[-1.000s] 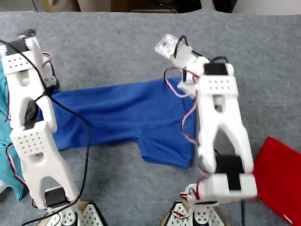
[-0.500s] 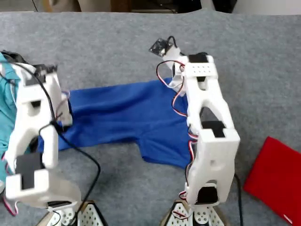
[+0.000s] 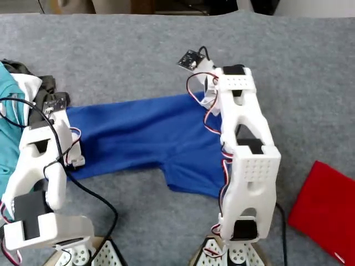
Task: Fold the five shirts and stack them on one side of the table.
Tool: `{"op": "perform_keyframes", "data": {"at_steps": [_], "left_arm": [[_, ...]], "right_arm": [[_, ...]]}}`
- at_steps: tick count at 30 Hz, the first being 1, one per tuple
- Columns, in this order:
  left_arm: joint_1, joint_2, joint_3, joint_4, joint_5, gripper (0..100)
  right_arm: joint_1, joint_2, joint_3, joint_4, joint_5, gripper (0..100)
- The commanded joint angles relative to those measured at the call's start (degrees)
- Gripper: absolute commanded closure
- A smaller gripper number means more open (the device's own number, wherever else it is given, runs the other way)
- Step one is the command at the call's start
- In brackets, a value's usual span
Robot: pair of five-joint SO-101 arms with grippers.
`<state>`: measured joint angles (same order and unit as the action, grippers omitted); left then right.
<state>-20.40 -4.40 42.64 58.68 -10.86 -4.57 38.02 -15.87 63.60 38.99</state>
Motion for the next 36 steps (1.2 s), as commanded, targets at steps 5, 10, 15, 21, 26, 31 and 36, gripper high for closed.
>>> {"op": "perform_keyframes", "data": {"at_steps": [5,10,15,21,26,31,36], "left_arm": [[-9.41,-0.66,-4.48,-0.53,-2.99,98],[-7.65,-1.19,-10.73,5.45,-3.60,98],[-1.76,-1.19,-17.93,11.25,0.62,98],[2.02,-0.04,-28.40,10.02,5.27,98],[1.93,9.36,-34.64,5.54,5.36,98],[1.58,21.23,-42.99,5.80,7.03,98],[1.49,28.97,-48.62,5.80,7.30,98]], "right_arm": [[2.59,-0.13,-3.30,-0.18,1.05,99.2],[1.10,-3.03,-4.09,1.93,0.97,99.2],[-1.19,-11.21,-5.49,6.42,0.79,99.2],[-2.07,-21.58,-4.44,14.33,0.44,99.3],[-2.07,-31.16,6.55,14.86,-0.53,99.3],[-1.89,-39.69,26.42,3.69,-0.62,99.3],[-0.31,-37.14,39.43,-8.18,-1.05,99.2]]}}
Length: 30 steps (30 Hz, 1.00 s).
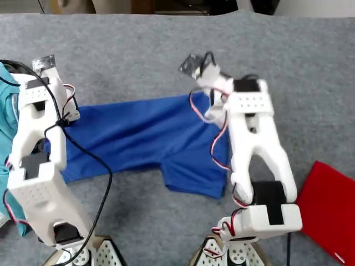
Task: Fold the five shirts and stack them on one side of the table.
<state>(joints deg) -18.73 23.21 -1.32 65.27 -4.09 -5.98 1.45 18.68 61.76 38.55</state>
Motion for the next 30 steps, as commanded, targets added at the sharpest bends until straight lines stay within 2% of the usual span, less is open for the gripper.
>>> {"op": "perform_keyframes", "data": {"at_steps": [1,8,18,22,30], "left_arm": [[-0.35,2.07,-5.10,-0.70,0.53,98],[-4.04,2.95,-6.42,-1.32,-0.18,98],[-6.77,10.95,-14.42,-1.93,-2.99,98],[-6.95,13.76,-17.32,-1.32,-2.81,98],[-3.16,13.58,-29.01,11.43,-2.73,98]], "right_arm": [[1.27,1.19,4.79,-6.51,-0.62,99.2],[4.53,15.60,-1.36,-5.36,0.09,99.3],[10.68,16.31,-3.74,-3.16,4.40,99.3],[10.15,15.87,-3.91,-2.73,4.57,99.3],[1.80,4.44,-4.62,2.11,4.31,99.3]]}}
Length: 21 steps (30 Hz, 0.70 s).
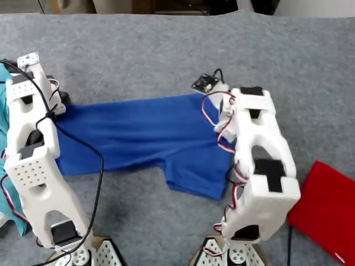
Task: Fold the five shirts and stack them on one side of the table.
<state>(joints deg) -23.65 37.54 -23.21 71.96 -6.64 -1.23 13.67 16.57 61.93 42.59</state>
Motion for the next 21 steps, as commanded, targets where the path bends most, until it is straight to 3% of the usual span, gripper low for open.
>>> {"op": "perform_keyframes", "data": {"at_steps": [1,5,11,16,21], "left_arm": [[2.11,-0.75,-9.41,6.95,-0.18,98],[2.55,-0.75,-17.41,15.65,-0.26,98],[2.20,-0.75,-26.46,25.93,-0.62,98],[2.55,-1.01,-28.57,28.84,-0.79,98],[2.64,-6.29,-26.20,28.84,-3.16,98]], "right_arm": [[-3.74,-9.89,-2.51,2.46,0.26,99.3],[-5.76,-16.40,-2.59,2.81,-0.53,99.2],[-8.22,-10.86,-2.51,1.67,-2.90,99.2],[-9.01,1.36,-3.30,-3.16,-3.08,99.2],[-7.96,7.87,-6.46,-1.14,-3.08,99.3]]}}
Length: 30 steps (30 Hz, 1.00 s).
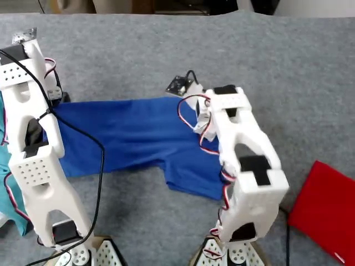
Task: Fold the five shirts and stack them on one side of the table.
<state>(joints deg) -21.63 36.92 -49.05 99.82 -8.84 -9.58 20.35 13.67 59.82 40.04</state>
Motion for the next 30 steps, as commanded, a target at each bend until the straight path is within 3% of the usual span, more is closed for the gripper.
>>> {"op": "perform_keyframes", "data": {"at_steps": [1,10,21,30], "left_arm": [[0.44,-6.90,0.09,0.97,-1.41,98],[-2.64,-11.03,0.70,0.88,-2.81,98],[-3.60,-11.56,0.44,0.79,-3.69,98],[-2.46,-11.47,1.05,0.79,-3.25,98]], "right_arm": [[0.57,1.19,-3.65,1.23,-0.53,99.3],[7.16,1.19,-3.65,1.23,2.11,99.3],[8.31,1.19,-3.65,1.23,4.66,99.3],[-0.66,0.84,-3.82,2.55,5.10,99.3]]}}
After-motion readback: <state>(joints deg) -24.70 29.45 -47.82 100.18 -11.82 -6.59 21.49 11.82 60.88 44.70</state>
